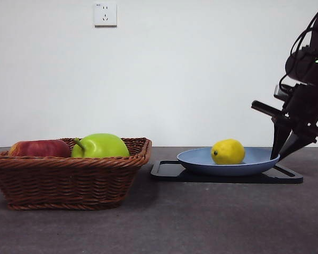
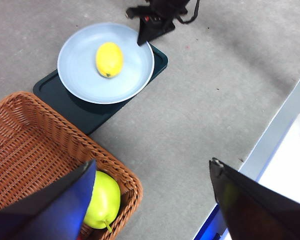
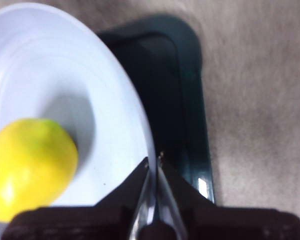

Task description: Take the lemon from the basket,put the lemon in the plate,hand out the plate

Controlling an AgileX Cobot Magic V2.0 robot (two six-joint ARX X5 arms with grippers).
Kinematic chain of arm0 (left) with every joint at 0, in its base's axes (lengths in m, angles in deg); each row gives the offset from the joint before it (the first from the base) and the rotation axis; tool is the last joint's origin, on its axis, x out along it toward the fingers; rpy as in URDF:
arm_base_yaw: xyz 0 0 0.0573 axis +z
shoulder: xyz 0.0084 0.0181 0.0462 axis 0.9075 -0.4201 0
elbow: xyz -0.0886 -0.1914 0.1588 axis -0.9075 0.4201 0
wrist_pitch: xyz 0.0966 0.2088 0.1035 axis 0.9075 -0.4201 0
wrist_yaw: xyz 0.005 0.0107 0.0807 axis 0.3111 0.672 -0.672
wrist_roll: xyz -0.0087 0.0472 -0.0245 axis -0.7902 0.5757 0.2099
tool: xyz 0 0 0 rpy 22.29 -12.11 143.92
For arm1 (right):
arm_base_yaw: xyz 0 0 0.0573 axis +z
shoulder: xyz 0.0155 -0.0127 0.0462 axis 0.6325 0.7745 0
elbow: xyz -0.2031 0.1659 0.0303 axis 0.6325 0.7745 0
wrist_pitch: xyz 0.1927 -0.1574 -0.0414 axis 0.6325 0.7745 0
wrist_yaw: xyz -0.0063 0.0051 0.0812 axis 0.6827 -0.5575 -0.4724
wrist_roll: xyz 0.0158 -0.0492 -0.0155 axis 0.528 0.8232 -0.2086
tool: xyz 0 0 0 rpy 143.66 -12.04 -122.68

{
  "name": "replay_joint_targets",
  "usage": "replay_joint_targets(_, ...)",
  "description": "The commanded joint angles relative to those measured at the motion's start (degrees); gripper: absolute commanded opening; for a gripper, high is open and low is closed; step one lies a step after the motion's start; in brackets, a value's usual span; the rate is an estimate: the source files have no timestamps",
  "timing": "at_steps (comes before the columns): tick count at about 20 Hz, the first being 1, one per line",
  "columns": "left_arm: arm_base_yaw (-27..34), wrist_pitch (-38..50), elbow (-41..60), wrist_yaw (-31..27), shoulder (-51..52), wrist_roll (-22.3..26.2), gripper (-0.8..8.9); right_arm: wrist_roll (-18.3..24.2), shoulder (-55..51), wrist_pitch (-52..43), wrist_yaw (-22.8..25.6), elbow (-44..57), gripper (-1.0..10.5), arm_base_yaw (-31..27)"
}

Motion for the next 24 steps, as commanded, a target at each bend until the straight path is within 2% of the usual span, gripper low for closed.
replay_joint_targets(1, -0.31, 0.7, -1.22, -0.15, -0.52, 0.66, 3.89, -0.59, 2.1, -0.28, -0.17, -1.36, 0.0, 0.02)
replay_joint_targets(3, -0.31, 0.68, -1.22, -0.13, -0.52, 0.66, 3.89, -0.59, 2.51, 0.48, -0.13, -1.36, 0.6, 0.04)
replay_joint_targets(6, -0.31, 0.68, -1.22, -0.13, -0.52, 0.63, 3.89, -0.52, 2.49, 0.0, -0.11, -1.36, 2.6, 0.04)
replay_joint_targets(7, -0.31, 0.72, -1.22, -0.15, -0.52, 0.66, 3.89, -0.09, 2.45, -0.02, -0.13, -1.36, 2.9, 0.02)
replay_joint_targets(12, -0.28, 2.32, -1.22, -0.15, -0.52, 1.38, 3.87, 1.46, -1.49, 2.86, -0.04, -1.36, 2.8, -0.35)
replay_joint_targets(15, 0.44, 3.61, -1.22, -0.13, -0.57, 3.41, 3.87, 4.85, -7.63, 7.8, 0.04, -1.36, 2.8, -0.35)
replay_joint_targets(17, 1.27, 4.57, -1.22, -0.15, -0.79, 4.74, 3.77, 7.17, -12.59, 11.8, -0.02, -1.36, 2.1, -0.33)
replay_joint_targets(19, 2.78, 5.2, -1.22, -0.2, -0.81, 6.71, 2.81, 9.33, -17.49, 16.37, -0.07, -1.36, 1.3, -0.17)
replay_joint_targets(20, 3.52, 5.2, -1.22, -0.2, -0.81, 8.31, 2.01, 9.84, -20.28, 18.88, -0.04, -1.36, 1.0, 0.0)
replay_joint_targets(22, 4.98, 5.25, -1.2, -0.17, -0.81, 11.61, 0.53, 10.64, -25.29, 22.43, 0.07, -1.33, 0.8, 1.01)
replay_joint_targets(23, 5.81, 5.29, -1.2, -0.17, -0.81, 12.9, 0.0, 11.56, -27.61, 23.69, 0.22, -1.33, 0.7, 1.68)
replay_joint_targets(24, 6.82, 5.42, -1.18, -0.15, -0.81, 13.66, 0.06, 12.57, -30.23, 24.61, 0.26, -1.22, 0.3, 2.58)
